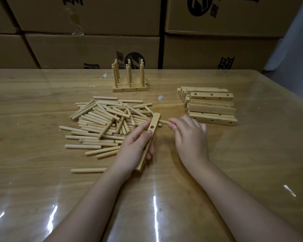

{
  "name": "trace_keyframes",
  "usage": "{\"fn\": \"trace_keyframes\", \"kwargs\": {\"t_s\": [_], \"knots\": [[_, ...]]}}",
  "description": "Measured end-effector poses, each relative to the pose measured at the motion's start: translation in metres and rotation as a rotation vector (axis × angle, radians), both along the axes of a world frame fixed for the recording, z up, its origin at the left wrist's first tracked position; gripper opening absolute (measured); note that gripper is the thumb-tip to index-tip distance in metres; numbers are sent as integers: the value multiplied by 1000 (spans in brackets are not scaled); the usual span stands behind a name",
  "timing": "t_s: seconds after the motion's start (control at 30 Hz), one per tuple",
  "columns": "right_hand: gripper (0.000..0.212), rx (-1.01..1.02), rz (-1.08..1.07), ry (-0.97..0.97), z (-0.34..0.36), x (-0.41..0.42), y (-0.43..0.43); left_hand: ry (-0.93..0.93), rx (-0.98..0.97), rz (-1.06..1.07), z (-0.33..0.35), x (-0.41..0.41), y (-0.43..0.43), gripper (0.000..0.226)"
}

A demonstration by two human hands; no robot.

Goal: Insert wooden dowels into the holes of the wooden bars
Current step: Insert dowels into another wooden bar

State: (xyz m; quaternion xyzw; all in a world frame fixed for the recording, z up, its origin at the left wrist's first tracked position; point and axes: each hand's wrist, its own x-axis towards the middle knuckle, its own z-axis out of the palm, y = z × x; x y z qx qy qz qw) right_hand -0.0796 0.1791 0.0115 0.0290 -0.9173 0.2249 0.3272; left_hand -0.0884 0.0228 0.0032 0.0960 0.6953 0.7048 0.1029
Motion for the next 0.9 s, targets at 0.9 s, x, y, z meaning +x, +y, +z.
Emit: {"fn": "trace_keyframes", "kwargs": {"t_s": [0.9], "knots": [[20, -132, 46, -124, -2, -1, 7, 88, -76, 12, 4, 8, 6, 35]]}}
